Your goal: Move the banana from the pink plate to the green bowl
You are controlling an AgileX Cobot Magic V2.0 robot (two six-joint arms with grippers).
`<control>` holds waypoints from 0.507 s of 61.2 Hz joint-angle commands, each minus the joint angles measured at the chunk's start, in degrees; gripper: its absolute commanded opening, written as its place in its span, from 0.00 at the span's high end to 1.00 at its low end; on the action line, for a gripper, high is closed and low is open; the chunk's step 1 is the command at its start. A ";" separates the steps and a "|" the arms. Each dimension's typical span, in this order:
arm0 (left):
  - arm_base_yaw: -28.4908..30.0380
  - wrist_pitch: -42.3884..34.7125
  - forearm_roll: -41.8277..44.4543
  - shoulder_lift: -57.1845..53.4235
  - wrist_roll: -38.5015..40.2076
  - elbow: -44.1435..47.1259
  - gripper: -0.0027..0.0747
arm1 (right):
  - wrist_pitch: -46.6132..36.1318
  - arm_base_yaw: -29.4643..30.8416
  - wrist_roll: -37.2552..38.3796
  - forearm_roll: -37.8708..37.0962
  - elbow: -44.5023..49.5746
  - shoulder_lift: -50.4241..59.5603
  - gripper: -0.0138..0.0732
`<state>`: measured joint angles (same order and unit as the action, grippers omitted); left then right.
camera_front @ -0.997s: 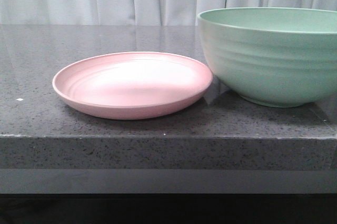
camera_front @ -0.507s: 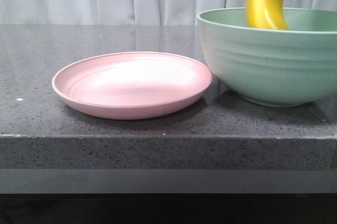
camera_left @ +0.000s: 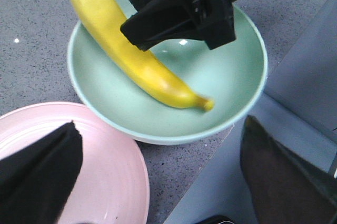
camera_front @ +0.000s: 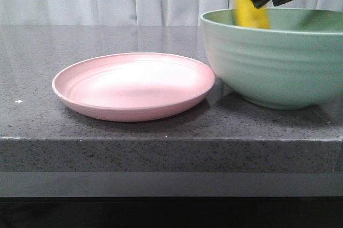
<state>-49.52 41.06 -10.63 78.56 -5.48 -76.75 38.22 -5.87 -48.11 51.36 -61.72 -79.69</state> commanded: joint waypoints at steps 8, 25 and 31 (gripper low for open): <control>-0.37 -4.73 1.74 -2.00 1.02 -1.96 0.20 | 8.64 0.46 26.82 -14.35 -9.85 2.60 0.37; 8.93 -6.03 13.70 -2.00 11.41 -1.96 0.68 | 18.84 0.46 43.68 -33.91 -18.35 5.64 0.81; 14.95 -5.65 13.59 -2.00 11.41 -1.96 0.96 | 20.03 0.46 43.86 -35.18 -18.38 6.80 0.92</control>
<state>-38.46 38.82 2.29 78.56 4.82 -76.75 58.75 -5.73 -5.13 17.25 -78.08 -75.54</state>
